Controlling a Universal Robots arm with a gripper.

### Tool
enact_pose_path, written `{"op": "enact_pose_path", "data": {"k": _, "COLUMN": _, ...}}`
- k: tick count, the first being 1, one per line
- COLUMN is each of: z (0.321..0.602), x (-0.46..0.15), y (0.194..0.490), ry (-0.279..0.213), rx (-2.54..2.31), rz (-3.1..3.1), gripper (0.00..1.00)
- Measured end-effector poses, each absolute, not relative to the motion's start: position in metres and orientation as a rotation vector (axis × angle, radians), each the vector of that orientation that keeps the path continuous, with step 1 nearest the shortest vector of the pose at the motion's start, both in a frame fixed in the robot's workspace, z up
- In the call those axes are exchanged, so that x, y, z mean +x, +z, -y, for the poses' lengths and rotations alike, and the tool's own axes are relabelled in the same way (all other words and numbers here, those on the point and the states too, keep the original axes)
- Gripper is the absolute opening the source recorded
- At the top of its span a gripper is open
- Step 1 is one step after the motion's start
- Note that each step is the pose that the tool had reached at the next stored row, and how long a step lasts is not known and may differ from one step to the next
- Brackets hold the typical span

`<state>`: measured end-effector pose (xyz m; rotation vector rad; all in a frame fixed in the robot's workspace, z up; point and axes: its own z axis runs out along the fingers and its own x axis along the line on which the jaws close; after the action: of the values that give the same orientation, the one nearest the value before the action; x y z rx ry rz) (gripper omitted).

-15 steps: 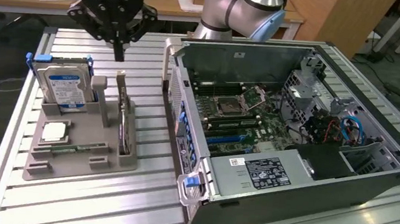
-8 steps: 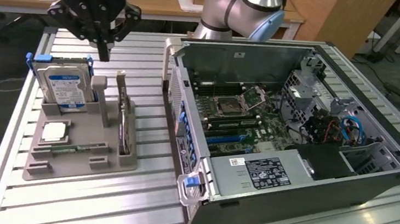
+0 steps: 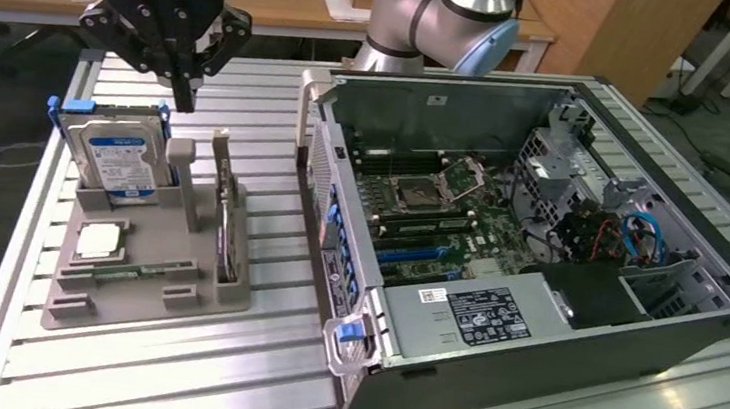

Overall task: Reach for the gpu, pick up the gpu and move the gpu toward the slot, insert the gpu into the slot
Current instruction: 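Reach for the gpu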

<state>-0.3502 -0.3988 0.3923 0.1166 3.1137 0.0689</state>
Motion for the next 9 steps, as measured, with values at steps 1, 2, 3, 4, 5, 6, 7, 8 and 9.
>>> {"op": "enact_pose_path", "data": {"k": 1, "z": 0.3989, "x": -0.3502, "y": 0.3923, "ry": 0.069, "rx": 0.117, "rz": -3.114, "gripper": 0.1}}
{"op": "enact_pose_path", "data": {"k": 2, "z": 0.3988, "x": -0.3502, "y": 0.3923, "ry": 0.069, "rx": 0.117, "rz": -3.114, "gripper": 0.1}}
{"op": "enact_pose_path", "data": {"k": 3, "z": 0.3988, "x": -0.3502, "y": 0.3923, "ry": 0.069, "rx": 0.117, "rz": -3.114, "gripper": 0.1}}
{"op": "enact_pose_path", "data": {"k": 4, "z": 0.3989, "x": -0.3502, "y": 0.3923, "ry": 0.069, "rx": 0.117, "rz": -3.114, "gripper": 0.1}}
{"op": "enact_pose_path", "data": {"k": 5, "z": 0.3988, "x": -0.3502, "y": 0.3923, "ry": 0.069, "rx": 0.117, "rz": -3.114, "gripper": 0.1}}
{"op": "enact_pose_path", "data": {"k": 6, "z": 0.3988, "x": -0.3502, "y": 0.3923, "ry": 0.069, "rx": 0.117, "rz": -3.114, "gripper": 0.1}}
{"op": "enact_pose_path", "data": {"k": 7, "z": 0.3988, "x": -0.3502, "y": 0.3923, "ry": 0.069, "rx": 0.117, "rz": -3.114, "gripper": 0.1}}
{"op": "enact_pose_path", "data": {"k": 8, "z": 0.3989, "x": -0.3503, "y": 0.3932, "ry": 0.069, "rx": 0.117, "rz": -3.114, "gripper": 0.1}}
{"op": "enact_pose_path", "data": {"k": 9, "z": 0.3989, "x": -0.3503, "y": 0.3961, "ry": 0.068, "rx": 0.117, "rz": -3.114, "gripper": 0.1}}
